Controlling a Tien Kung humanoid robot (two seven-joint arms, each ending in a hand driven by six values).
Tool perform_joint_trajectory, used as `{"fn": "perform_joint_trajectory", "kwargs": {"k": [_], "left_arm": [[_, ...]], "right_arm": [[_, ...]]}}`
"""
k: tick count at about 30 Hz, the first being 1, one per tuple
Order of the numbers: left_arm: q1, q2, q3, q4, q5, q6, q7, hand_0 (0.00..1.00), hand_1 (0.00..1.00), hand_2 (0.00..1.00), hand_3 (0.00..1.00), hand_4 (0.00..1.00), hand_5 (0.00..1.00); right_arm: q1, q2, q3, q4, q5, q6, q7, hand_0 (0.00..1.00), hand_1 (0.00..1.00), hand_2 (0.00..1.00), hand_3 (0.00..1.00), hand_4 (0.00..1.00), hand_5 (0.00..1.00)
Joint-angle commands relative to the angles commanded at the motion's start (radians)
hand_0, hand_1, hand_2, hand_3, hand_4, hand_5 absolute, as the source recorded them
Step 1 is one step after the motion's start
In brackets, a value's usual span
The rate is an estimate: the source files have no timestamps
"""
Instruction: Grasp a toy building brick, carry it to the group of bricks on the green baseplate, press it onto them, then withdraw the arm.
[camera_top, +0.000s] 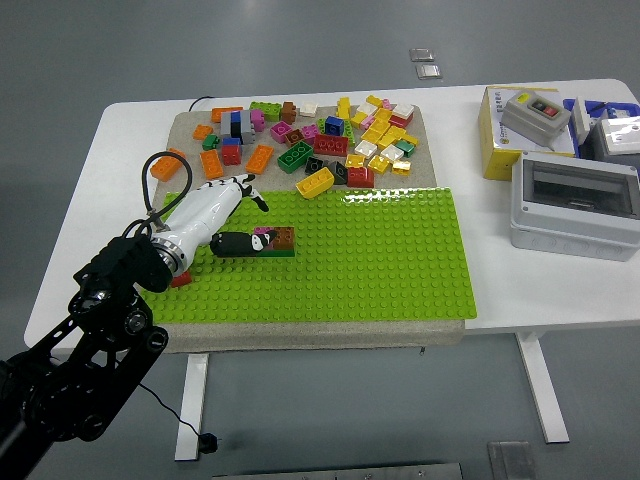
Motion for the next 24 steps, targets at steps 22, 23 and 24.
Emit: {"fn": "perform_joint_trajectory", "kwargs": {"k": [22,23,24], "left_arm": [[0.234,0.03,-0.215,0.014,-0.703,0.09,-0.441,0.714,0.664,0.664,0.723,0.524,0.369],[0.234,0.029,-0.212,0.012,-0.736,0.081,-0.441,0.714,0.664,0.664,0.723,0.524,0.369],[0.234,0.028,-0.209,0.01,-0.772,0.07,-0.439,0.714,0.664,0.664,0.723,0.524,0.369]], "right_arm": [[-0.013,0.006,0.002,0.0,-0.013,0.001,-0.002,0.694,0.612,0.599,0.697,0.369,0.906],[-0.013,0.006,-0.001,0.0,-0.011,0.001,-0.002,0.694,0.612,0.599,0.697,0.369,0.906],[-0.013,0.006,-0.003,0.0,-0.009,0.001,-0.002,0.694,0.612,0.599,0.697,0.369,0.906]]}}
